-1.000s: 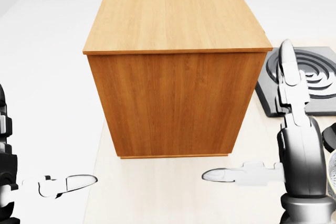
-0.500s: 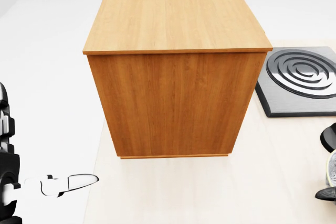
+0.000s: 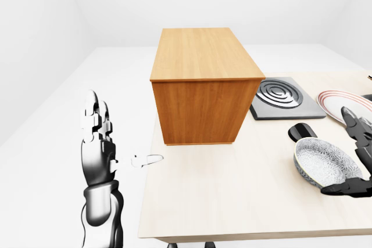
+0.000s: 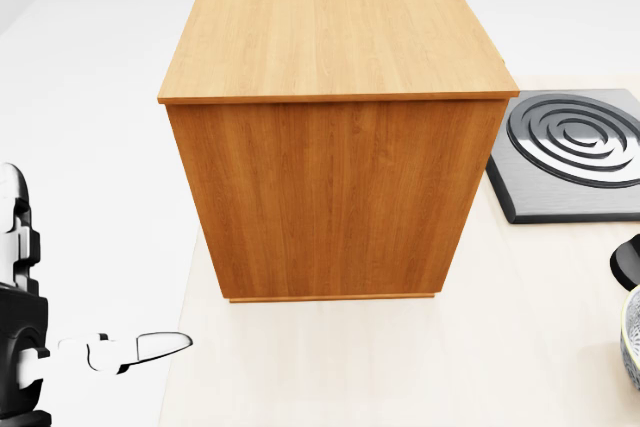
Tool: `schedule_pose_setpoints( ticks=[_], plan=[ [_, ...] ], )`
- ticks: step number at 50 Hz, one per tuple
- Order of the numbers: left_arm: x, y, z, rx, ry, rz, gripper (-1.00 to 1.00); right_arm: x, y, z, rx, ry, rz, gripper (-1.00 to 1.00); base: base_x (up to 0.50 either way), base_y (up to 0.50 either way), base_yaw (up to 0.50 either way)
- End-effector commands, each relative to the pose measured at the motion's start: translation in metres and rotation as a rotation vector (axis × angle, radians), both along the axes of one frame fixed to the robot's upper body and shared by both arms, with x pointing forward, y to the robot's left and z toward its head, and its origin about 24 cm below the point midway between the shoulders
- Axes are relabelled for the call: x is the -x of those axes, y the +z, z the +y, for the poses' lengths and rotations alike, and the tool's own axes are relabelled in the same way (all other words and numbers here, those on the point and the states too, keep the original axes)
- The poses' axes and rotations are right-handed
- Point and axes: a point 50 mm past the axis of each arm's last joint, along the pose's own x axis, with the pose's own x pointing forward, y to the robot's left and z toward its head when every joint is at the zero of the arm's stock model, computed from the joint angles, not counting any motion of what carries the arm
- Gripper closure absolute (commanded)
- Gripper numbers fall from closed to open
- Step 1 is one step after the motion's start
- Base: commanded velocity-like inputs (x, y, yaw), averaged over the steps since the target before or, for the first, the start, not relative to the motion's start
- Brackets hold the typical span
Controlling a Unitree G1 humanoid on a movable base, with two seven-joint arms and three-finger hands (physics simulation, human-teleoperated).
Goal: Put the bowl on the top of the cabinet.
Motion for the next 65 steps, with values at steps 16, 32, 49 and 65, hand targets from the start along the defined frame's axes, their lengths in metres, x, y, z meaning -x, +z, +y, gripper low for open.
schedule_pose_setpoints(
  ticks=[16,32,49,65],
  plan=[
    [-0.001,-0.006,-0.002,0.001,-0.01,0.027,-1.0,0.014,-0.06,-0.033,-0.081,-0.189,0.223,-1.0,0.0,0.0,0.0],
    [0.002,0.001,-0.003,-0.005,-0.019,-0.003,-1.0,0.002,-0.071,-0.035,-0.056,-0.191,0.241,-1.0,0.0,0.0,0.0],
    [0.0,-0.001,-0.002,-0.004,-0.013,0.004,-1.0,-0.013,-0.092,-0.027,-0.029,-0.163,0.285,-1.0,0.0,0.0,0.0],
    [-0.005,-0.012,-0.002,0.001,-0.014,0.055,-1.0,-0.006,-0.116,-0.031,-0.044,-0.2,0.342,-1.0,0.0,0.0,0.0]
  ],
)
